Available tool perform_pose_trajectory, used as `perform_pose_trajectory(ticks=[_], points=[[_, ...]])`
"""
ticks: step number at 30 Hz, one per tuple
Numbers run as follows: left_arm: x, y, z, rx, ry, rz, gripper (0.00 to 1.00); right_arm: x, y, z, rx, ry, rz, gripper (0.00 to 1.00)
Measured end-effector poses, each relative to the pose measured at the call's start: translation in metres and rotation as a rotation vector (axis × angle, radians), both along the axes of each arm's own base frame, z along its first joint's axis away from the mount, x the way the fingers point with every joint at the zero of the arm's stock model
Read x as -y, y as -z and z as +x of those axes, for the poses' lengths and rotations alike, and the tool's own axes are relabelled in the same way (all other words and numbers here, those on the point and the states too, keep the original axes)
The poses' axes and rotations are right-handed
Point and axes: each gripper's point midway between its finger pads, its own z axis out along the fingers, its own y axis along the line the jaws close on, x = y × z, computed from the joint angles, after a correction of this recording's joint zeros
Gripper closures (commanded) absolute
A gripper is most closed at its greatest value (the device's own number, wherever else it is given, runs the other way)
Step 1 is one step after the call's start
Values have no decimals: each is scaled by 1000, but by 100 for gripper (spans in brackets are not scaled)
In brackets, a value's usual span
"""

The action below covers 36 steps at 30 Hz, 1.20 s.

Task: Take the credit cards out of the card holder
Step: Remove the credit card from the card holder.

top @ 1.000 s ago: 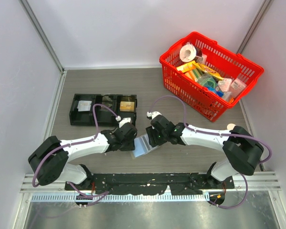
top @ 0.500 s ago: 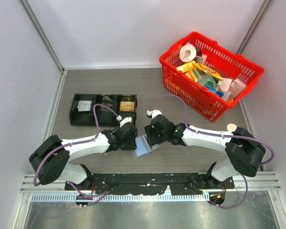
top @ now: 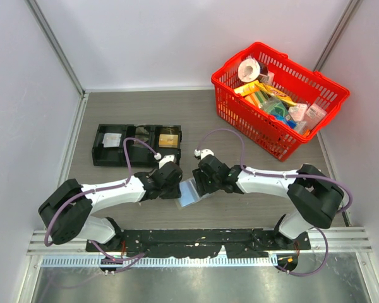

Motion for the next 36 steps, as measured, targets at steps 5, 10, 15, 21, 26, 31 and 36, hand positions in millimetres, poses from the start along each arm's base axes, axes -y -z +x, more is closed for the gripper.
perform_pose_trajectory(ticks=[5, 10, 15, 21, 26, 31, 36], points=[[0, 0, 0, -1, 1, -1, 66, -1, 0, 0, 1, -1, 3, 45], [0, 0, 0, -2, 1, -1, 66, -3, -3, -3, -8, -16, 17, 45], [1, 0, 0, -2, 1, -1, 66, -4, -12, -8, -21, -37, 31, 44], [1, 0, 0, -3, 2, 0, 66, -13, -30, -9, -7, -71, 51, 44], [1, 0, 0, -3, 2, 0, 66, -17, -34, -15, -11, -95, 46, 44], [1, 0, 0, -4, 2, 0, 66, -22, -40, -21, -10, -126, 37, 50], [2, 0, 0, -3, 2, -7, 66, -29, -48, -27, -10, -163, 65, 51]])
